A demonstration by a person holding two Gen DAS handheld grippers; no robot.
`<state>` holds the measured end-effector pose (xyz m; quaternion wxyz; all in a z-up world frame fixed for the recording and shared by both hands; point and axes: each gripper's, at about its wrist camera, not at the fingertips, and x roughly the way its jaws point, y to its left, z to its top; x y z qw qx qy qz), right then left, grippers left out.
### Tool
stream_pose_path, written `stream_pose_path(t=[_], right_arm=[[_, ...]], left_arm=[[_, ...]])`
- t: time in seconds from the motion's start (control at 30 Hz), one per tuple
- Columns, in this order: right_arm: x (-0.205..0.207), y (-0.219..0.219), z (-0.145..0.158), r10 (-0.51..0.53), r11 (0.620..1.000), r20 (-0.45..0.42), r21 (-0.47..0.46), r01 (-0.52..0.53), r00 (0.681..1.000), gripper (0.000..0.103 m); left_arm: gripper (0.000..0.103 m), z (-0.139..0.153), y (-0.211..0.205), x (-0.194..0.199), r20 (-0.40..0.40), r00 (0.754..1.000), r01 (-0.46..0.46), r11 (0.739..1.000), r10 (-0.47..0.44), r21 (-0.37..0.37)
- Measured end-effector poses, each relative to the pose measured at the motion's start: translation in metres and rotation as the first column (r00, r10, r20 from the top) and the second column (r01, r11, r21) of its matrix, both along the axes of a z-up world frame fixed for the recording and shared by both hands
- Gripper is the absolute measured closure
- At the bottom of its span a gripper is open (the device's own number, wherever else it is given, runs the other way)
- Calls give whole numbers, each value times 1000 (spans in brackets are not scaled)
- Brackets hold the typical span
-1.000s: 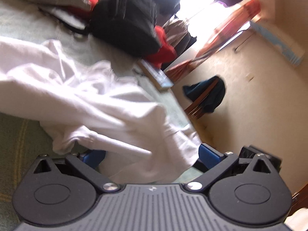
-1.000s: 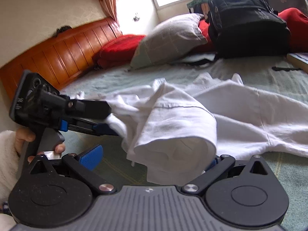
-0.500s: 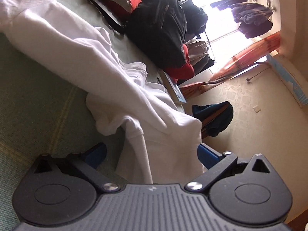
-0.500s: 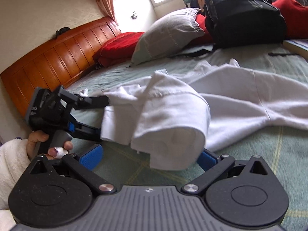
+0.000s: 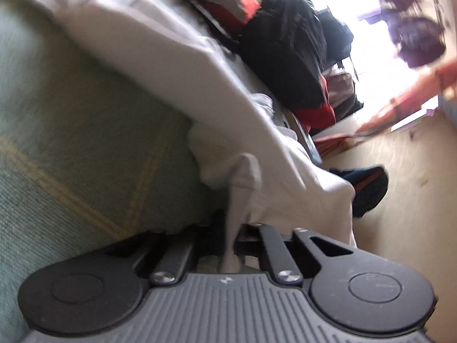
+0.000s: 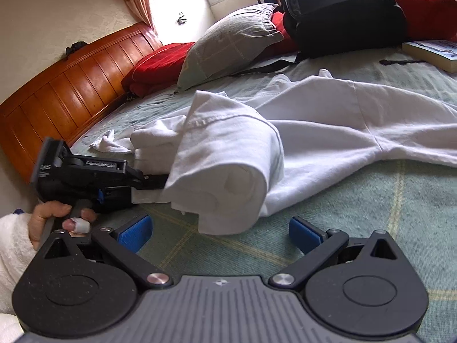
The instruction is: Fold clothes
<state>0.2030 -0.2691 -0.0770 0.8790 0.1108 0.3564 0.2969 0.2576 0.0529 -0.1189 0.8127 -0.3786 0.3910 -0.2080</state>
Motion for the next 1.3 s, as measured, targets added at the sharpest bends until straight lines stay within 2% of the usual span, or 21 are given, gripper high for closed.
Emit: stream_pose_path(t=[0.2,0.4,0.63,0.83,1.0,1.13,1.3], right_arm=[[-8,-8,3,-22,1000,-9,11,22,1000,0],[-19,-12,4,-21,999,-22,28,21,1000,0],[-33,-10,8,-12,998,-39,63,14,999,0],[-49,-7,18,7,996,-28,89,-4,1000,0],[-55,-1,23,12,997,-18,73,-10,1000,0],[-56,4,26,22,999,-14,49,-21,1000,0],[-59,1,31,14,999,4,45,-14,1000,0]], left_arm=[[102,40,7,-34,123,991,44,999,-46,18],[102,82,38,-81,219,976,-5,999,-6,53],[102,106,79,-137,253,965,-98,986,61,137],[102,109,125,-168,210,963,-210,960,169,186],[102,89,140,-175,131,977,-194,953,167,231],[102,89,138,-180,131,982,-172,941,139,293],[102,100,140,-191,137,982,-168,937,132,308]])
